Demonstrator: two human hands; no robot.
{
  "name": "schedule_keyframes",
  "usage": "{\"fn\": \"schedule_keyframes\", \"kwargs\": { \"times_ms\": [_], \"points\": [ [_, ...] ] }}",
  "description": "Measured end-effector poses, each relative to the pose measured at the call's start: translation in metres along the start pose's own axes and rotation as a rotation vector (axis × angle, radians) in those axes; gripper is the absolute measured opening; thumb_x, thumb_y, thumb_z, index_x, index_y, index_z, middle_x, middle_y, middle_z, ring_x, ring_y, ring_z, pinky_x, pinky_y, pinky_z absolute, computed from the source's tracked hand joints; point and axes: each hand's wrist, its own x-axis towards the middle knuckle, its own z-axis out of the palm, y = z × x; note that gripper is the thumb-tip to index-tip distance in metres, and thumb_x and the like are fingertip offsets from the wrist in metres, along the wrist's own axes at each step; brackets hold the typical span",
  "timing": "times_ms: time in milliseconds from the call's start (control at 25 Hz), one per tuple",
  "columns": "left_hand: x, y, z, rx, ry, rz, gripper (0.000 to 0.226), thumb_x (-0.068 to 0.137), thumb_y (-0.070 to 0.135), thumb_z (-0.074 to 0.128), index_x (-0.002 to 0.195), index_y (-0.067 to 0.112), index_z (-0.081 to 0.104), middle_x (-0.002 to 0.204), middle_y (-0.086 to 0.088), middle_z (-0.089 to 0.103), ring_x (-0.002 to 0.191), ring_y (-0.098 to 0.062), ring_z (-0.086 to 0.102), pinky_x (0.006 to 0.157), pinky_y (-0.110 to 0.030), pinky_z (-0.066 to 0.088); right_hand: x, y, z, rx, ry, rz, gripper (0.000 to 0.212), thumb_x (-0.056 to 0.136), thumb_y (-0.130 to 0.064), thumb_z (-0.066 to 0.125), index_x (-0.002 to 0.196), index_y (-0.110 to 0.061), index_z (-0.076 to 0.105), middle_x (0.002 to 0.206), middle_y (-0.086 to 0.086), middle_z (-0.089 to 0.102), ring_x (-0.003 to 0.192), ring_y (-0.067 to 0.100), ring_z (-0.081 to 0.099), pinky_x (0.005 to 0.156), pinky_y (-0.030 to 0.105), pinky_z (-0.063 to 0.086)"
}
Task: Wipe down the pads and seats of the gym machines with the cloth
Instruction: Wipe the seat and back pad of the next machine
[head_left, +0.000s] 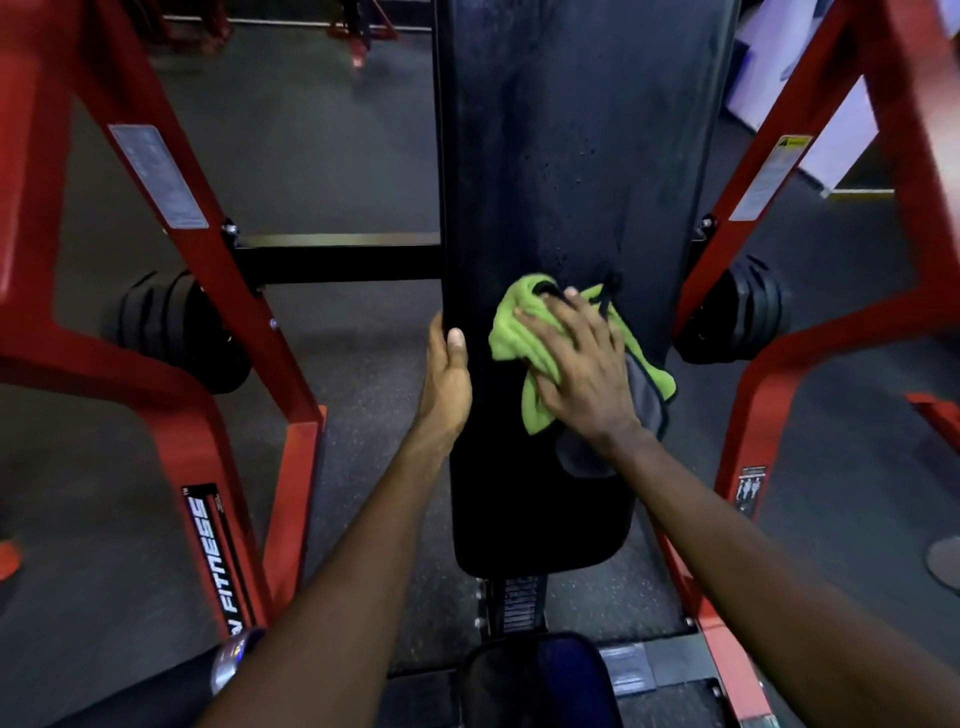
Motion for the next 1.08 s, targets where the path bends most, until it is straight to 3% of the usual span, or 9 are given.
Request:
{"fn": "schedule_keyframes", "kwargs": {
  "times_ms": [80, 240, 400, 440, 600, 680, 760, 920, 1080],
  "points": [
    [-0.005, 0.004, 0.001, 0.009, -0.016, -0.001, 0.047, 0.111, 0.030, 0.025, 0.156, 0.015, 0.024, 0.155, -0.001, 0.038, 0.138, -0.012, 0.040, 0.107, -0.015, 0.037, 0.026, 0.000, -0.009, 0.060, 0.070, 0.104, 0.069, 0.083, -0.023, 0.071, 0.148, -0.031, 0.049, 0.154, 0.002, 0.045, 0.149, 0.025, 0.031, 0.109, 0.055, 0.036],
    [-0.004, -0.001, 0.002, 0.009, 0.024, 0.035, 0.048, 0.110, 0.032, 0.025, 0.154, 0.012, 0.027, 0.154, -0.005, 0.041, 0.140, -0.015, 0.041, 0.116, -0.033, 0.035, 0.022, -0.019, 0.004, 0.096, 0.173, 0.224, 0.062, 0.091, -0.033, 0.069, 0.149, -0.028, 0.050, 0.155, 0.003, 0.043, 0.150, 0.027, 0.029, 0.112, 0.056, 0.035],
    [-0.005, -0.005, 0.007, 0.064, 0.092, 0.039, 0.054, 0.107, 0.041, 0.026, 0.154, 0.014, 0.030, 0.154, -0.003, 0.042, 0.141, -0.015, 0.041, 0.117, -0.033, 0.032, -0.035, -0.008, 0.024, 0.018, 0.007, -0.048, 0.073, 0.084, -0.030, 0.072, 0.152, -0.030, 0.044, 0.157, 0.002, 0.039, 0.150, 0.028, 0.029, 0.111, 0.055, 0.033],
    [-0.005, -0.005, 0.008, 0.072, 0.100, 0.043, 0.056, 0.105, 0.044, 0.025, 0.154, 0.015, 0.030, 0.154, -0.002, 0.042, 0.141, -0.014, 0.040, 0.118, -0.033, 0.032, -0.039, 0.004, 0.022, 0.017, 0.017, -0.044, 0.073, 0.085, -0.032, 0.071, 0.152, -0.030, 0.041, 0.157, 0.003, 0.039, 0.150, 0.028, 0.029, 0.111, 0.055, 0.034],
    [-0.005, -0.007, 0.008, 0.081, 0.118, 0.046, 0.056, 0.106, 0.045, 0.024, 0.154, 0.017, 0.030, 0.152, 0.000, 0.044, 0.138, -0.010, 0.043, 0.115, -0.028, 0.035, -0.022, 0.028, 0.008, 0.129, 0.268, 0.362, 0.060, 0.094, -0.040, 0.068, 0.148, -0.020, 0.051, 0.155, 0.011, 0.043, 0.148, 0.031, 0.033, 0.117, 0.050, 0.031],
    [-0.005, -0.004, 0.010, 0.079, 0.128, 0.030, 0.049, 0.110, 0.037, 0.022, 0.154, 0.016, 0.030, 0.152, 0.003, 0.042, 0.137, -0.007, 0.042, 0.110, -0.016, 0.036, -0.009, 0.021, 0.007, 0.185, 0.350, 0.527, 0.059, 0.094, -0.041, 0.070, 0.146, -0.017, 0.053, 0.154, 0.011, 0.044, 0.148, 0.031, 0.032, 0.120, 0.045, 0.026],
    [-0.007, 0.002, 0.013, 0.054, 0.147, -0.007, 0.046, 0.111, 0.032, 0.022, 0.154, 0.017, 0.027, 0.150, 0.010, 0.037, 0.136, -0.003, 0.037, 0.099, -0.003, 0.033, -0.010, 0.007, 0.012, 0.181, 0.324, 0.507, 0.060, 0.095, -0.043, 0.068, 0.147, -0.018, 0.052, 0.154, 0.010, 0.044, 0.149, 0.032, 0.031, 0.117, 0.047, 0.028],
    [-0.003, 0.021, 0.019, -0.018, 0.217, -0.069, 0.050, 0.110, 0.037, 0.028, 0.153, 0.013, 0.031, 0.148, 0.008, 0.038, 0.135, -0.005, 0.037, 0.111, -0.022, 0.029, -0.046, 0.023, 0.015, 0.121, 0.076, 0.095, 0.063, 0.094, -0.041, 0.070, 0.150, -0.027, 0.046, 0.156, 0.004, 0.042, 0.151, 0.029, 0.029, 0.108, 0.058, 0.038],
    [0.035, 0.066, 0.030, 0.099, 0.408, -0.021, 0.067, 0.101, 0.058, 0.023, 0.153, 0.019, 0.039, 0.157, 0.002, 0.040, 0.145, -0.016, 0.035, 0.123, -0.038, 0.023, -0.052, 0.042, 0.007, 0.258, 0.209, 0.369, 0.057, 0.097, -0.039, 0.067, 0.147, -0.018, 0.050, 0.156, 0.010, 0.040, 0.150, 0.033, 0.029, 0.118, 0.050, 0.033]
  ]
}}
